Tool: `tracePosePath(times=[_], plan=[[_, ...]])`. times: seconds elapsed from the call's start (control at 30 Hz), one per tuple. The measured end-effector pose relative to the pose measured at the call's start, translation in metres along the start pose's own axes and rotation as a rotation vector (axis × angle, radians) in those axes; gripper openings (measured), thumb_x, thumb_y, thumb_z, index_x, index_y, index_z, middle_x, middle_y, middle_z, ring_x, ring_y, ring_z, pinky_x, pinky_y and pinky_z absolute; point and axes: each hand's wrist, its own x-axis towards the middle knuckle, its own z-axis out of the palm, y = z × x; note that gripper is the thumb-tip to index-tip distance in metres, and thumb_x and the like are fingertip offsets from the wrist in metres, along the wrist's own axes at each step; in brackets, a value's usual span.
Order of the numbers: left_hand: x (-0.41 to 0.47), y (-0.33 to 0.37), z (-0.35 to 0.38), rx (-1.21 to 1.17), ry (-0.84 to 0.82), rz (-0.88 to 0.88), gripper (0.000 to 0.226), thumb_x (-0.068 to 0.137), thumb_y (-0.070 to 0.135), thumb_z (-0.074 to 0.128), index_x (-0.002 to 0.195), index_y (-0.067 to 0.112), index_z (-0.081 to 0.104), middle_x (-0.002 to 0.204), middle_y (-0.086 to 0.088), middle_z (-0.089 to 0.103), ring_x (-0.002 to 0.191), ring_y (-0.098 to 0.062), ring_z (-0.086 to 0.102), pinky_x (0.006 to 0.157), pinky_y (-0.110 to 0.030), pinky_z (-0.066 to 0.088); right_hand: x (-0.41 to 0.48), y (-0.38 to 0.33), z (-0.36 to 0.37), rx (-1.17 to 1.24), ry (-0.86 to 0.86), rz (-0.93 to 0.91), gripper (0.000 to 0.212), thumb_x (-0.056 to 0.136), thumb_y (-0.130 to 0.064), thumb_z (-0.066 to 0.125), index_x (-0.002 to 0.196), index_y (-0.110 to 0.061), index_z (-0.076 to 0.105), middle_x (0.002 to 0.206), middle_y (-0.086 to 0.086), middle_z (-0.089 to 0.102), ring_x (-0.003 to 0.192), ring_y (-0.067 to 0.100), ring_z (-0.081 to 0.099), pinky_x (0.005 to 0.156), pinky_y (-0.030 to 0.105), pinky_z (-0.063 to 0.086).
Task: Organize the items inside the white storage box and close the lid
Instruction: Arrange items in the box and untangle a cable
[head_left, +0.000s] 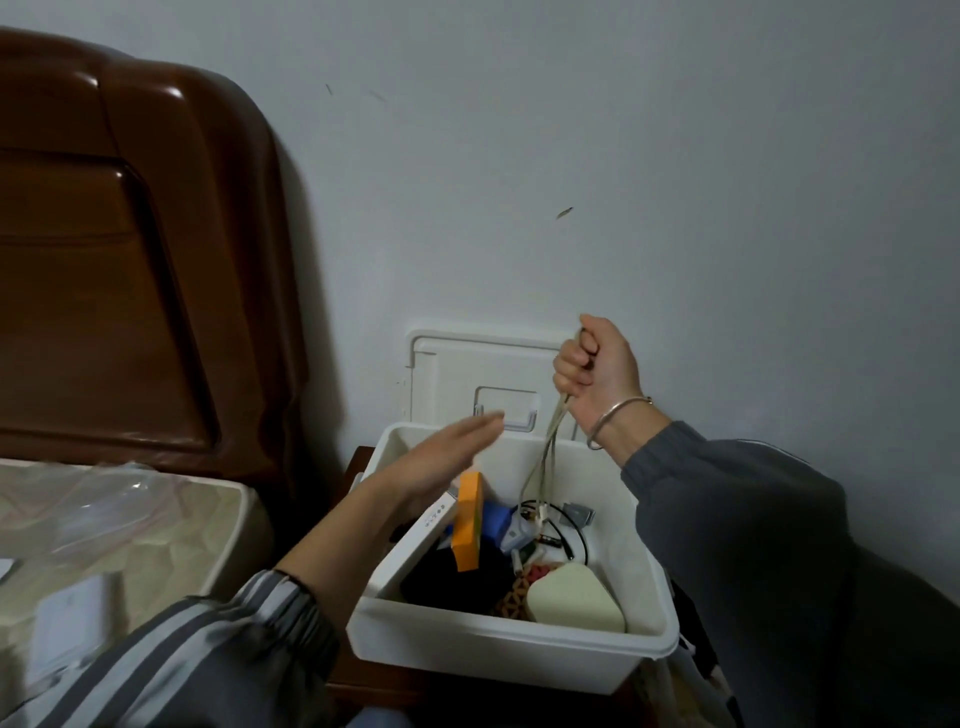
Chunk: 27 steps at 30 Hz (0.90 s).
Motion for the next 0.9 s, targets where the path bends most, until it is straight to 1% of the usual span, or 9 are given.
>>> tracePosePath(times=[0.1, 0.2, 0.27, 0.37, 0.43, 0.53, 0.6, 0.77, 0.9], plan=[[0.003, 0.023, 0.025, 0.072, -0.093, 0.120, 0.063, 0.087, 0.064, 0.048, 0.140, 0.031, 0.044, 0.141, 0.013, 0.049, 0.130, -0.002, 0.041, 0.109, -0.029, 0.029, -0.004, 0.013, 0.014, 0.026, -0.030, 0.000, 0.043, 0.094, -0.021, 0.039, 0.053, -0.019, 0.028, 0.038, -0.006, 0.030, 0.027, 0.006, 0.019, 0.029, 0.011, 0.014], [0.005, 0.016, 0.046, -0.008, -0.150, 0.100, 0.040, 0.100, 0.043, 0.040, 0.118, 0.010, 0.056, 0.081, 0.000, 0.063, 0.080, -0.013, 0.063, 0.084, -0.026, 0.048, 0.007, 0.009, 0.010, 0.163, 0.025, -0.038, 0.050, 0.094, -0.021, 0.036, 0.044, -0.019, 0.032, 0.036, -0.006, 0.030, 0.025, 0.006, 0.020, 0.029, 0.010, 0.014], [0.003, 0.007, 0.045, -0.150, -0.111, 0.111, 0.031, 0.102, 0.035, 0.038, 0.098, 0.012, 0.058, 0.059, 0.005, 0.038, 0.051, -0.009, 0.038, 0.052, -0.018, 0.041, 0.019, 0.001, -0.008, 0.238, 0.090, -0.055, 0.059, 0.095, -0.021, 0.034, 0.035, -0.020, 0.035, 0.034, -0.005, 0.032, 0.024, 0.007, 0.023, 0.029, 0.010, 0.016], [0.002, 0.000, 0.025, -0.201, -0.020, 0.108, 0.030, 0.102, 0.033, 0.040, 0.084, 0.018, 0.059, 0.052, 0.011, 0.033, 0.044, -0.005, 0.024, 0.038, -0.014, 0.025, 0.026, 0.010, -0.048, 0.144, 0.161, 0.001, 0.053, 0.095, -0.019, 0.037, 0.042, -0.018, 0.038, 0.039, -0.001, 0.043, 0.033, 0.010, 0.041, 0.043, 0.015, 0.038], [0.002, -0.001, 0.006, -0.065, 0.049, 0.080, 0.031, 0.101, 0.033, 0.043, 0.078, 0.019, 0.060, 0.050, 0.011, 0.034, 0.043, -0.006, 0.025, 0.036, -0.015, 0.024, 0.027, 0.028, -0.081, -0.119, 0.145, 0.133, 0.041, 0.096, -0.019, 0.042, 0.055, -0.014, 0.044, 0.055, 0.005, 0.060, 0.058, 0.017, 0.062, 0.067, 0.030, 0.051], [0.004, -0.001, -0.024, 0.472, 0.095, 0.017, 0.034, 0.099, 0.035, 0.046, 0.073, 0.021, 0.063, 0.055, 0.008, 0.042, 0.047, -0.008, 0.037, 0.041, -0.016, 0.031, 0.022, 0.044, -0.117, -1.048, 0.074, 0.327, 0.024, 0.095, -0.028, 0.050, 0.082, -0.012, 0.061, 0.095, 0.008, 0.067, 0.094, 0.025, 0.063, 0.082, 0.034, 0.046], [0.008, 0.000, -0.038, 0.868, 0.060, -0.020, 0.034, 0.099, 0.031, 0.045, 0.073, 0.018, 0.063, 0.065, 0.006, 0.051, 0.061, -0.010, 0.048, 0.054, -0.020, 0.039, 0.022, 0.050, -0.123, -1.496, 0.017, 0.162, 0.023, 0.095, -0.027, 0.051, 0.094, -0.009, 0.066, 0.098, 0.004, 0.061, 0.098, 0.025, 0.059, 0.085, 0.034, 0.043], [0.022, 0.012, -0.036, 1.147, -0.011, -0.023, 0.035, 0.101, 0.029, 0.040, 0.083, 0.013, 0.065, 0.087, -0.005, 0.060, 0.085, -0.022, 0.056, 0.078, -0.033, 0.042, 0.003, 0.075, -0.061, -1.615, -0.483, -0.220, 0.042, 0.086, -0.025, 0.068, 0.125, -0.012, 0.061, 0.119, 0.005, 0.061, 0.107, 0.019, 0.056, 0.089, 0.017, 0.038], [0.024, 0.025, -0.036, 1.031, -0.022, 0.072, 0.034, 0.101, 0.032, 0.042, 0.081, 0.015, 0.063, 0.074, 0.007, 0.054, 0.070, -0.007, 0.050, 0.062, -0.021, 0.036, 0.003, 0.085, -0.033, -1.767, -0.508, -0.381, 0.022, 0.086, -0.025, 0.065, 0.096, -0.006, 0.067, 0.091, 0.011, 0.065, 0.083, 0.021, 0.056, 0.066, 0.025, 0.033]])
